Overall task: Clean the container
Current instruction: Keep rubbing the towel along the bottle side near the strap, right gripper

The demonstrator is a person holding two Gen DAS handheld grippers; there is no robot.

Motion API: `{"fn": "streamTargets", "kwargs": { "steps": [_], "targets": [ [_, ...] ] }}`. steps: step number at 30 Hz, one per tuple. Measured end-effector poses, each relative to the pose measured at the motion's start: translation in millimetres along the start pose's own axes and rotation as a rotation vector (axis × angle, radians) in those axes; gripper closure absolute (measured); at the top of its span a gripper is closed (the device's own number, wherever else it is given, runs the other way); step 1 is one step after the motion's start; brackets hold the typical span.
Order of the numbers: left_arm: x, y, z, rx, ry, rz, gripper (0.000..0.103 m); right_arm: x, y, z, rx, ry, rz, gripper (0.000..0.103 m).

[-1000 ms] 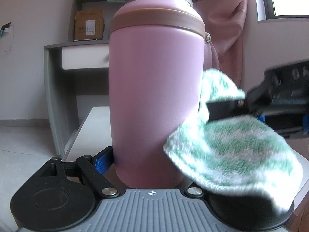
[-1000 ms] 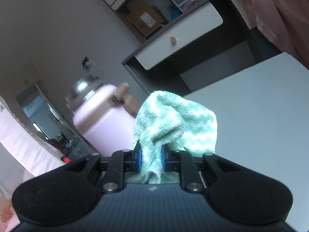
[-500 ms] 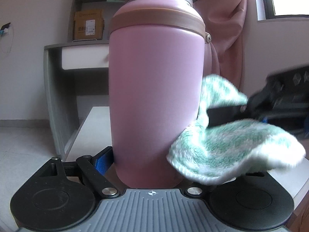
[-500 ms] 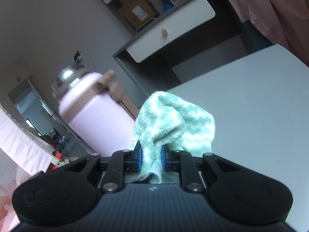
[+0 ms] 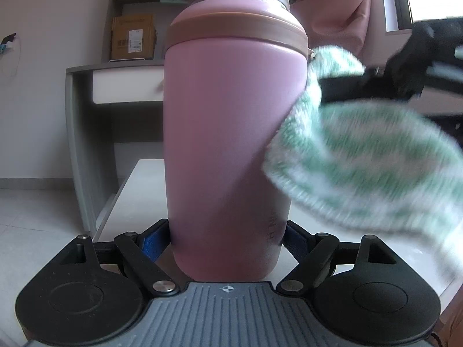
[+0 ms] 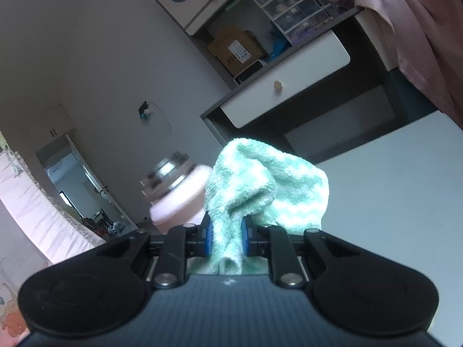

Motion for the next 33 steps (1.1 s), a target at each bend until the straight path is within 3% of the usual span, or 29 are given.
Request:
{"fn": "streamTargets", "kwargs": {
  "steps": [19, 33],
  "targets": [
    [-1.1, 4.7, 0.7, 0.005, -0.001, 0.01, 0.02, -26.7, 35.3, 17.3, -0.082, -0.082, 0.041, 0.086],
    [-2.5, -0.4, 1.1, 0.005, -0.005, 0.014, 0.02, -34.6, 39.6, 18.4, -0.145, -0.085, -0.008, 0.086]
  ]
}}
Point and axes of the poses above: each gripper's, at about its wrist camera, not at the fingertips, and z roughly the way its jaws point, y to its right, x to its top, the point moved 7 cm from there along z, roughly the way its jaws point, and after that the axes turned 10 degrees about z, right-handed, at the moved point
